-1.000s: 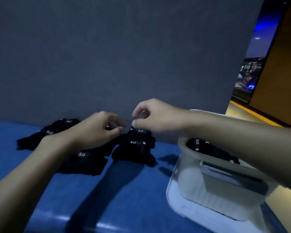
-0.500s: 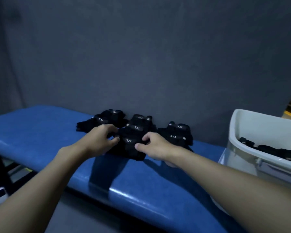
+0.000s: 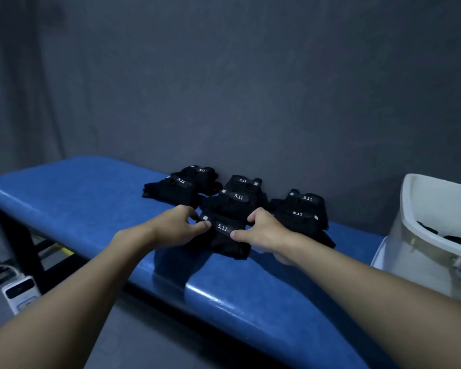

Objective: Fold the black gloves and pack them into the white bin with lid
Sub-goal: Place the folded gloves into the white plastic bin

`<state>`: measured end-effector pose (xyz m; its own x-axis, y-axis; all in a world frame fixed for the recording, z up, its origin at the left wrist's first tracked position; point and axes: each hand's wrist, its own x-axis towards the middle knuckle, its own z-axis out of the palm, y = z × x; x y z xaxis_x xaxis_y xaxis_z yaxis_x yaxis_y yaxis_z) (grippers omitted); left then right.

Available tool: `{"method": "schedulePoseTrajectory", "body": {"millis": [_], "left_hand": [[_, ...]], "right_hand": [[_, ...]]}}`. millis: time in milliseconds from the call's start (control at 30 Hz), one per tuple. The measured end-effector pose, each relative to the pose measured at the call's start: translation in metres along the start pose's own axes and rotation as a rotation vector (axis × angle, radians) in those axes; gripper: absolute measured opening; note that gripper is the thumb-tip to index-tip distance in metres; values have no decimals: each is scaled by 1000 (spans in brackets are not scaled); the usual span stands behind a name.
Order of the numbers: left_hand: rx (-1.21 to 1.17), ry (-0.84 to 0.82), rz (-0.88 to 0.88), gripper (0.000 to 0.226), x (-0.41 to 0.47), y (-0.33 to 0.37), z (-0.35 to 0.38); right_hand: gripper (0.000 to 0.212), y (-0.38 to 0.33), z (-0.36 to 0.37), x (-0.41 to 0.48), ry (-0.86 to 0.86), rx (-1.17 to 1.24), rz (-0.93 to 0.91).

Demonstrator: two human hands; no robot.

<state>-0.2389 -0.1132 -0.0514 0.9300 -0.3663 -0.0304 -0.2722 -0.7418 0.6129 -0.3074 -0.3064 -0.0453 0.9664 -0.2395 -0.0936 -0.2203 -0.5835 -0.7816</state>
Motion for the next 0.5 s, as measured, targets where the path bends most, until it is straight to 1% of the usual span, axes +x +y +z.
{"method": "schedulePoseTrajectory", "body": {"millis": [100, 200, 267, 400, 500], "left_hand": [[-57, -15, 16, 29, -3, 4, 1], [-168, -41, 50, 17, -9, 12, 3], [-211, -47, 56, 17, -13, 14, 3], [-360, -75, 57, 26, -17, 16, 2], [-473, -90, 98, 25, -18, 20, 0]], "right_hand": [[42, 0, -2, -3, -25, -34, 10], [41, 0, -2, -4, -63, 12, 34], [41, 0, -2, -6, -91, 34, 41], [37, 1, -7, -12, -114, 92, 55], [38, 0, -16, -18, -123, 156, 64]]}}
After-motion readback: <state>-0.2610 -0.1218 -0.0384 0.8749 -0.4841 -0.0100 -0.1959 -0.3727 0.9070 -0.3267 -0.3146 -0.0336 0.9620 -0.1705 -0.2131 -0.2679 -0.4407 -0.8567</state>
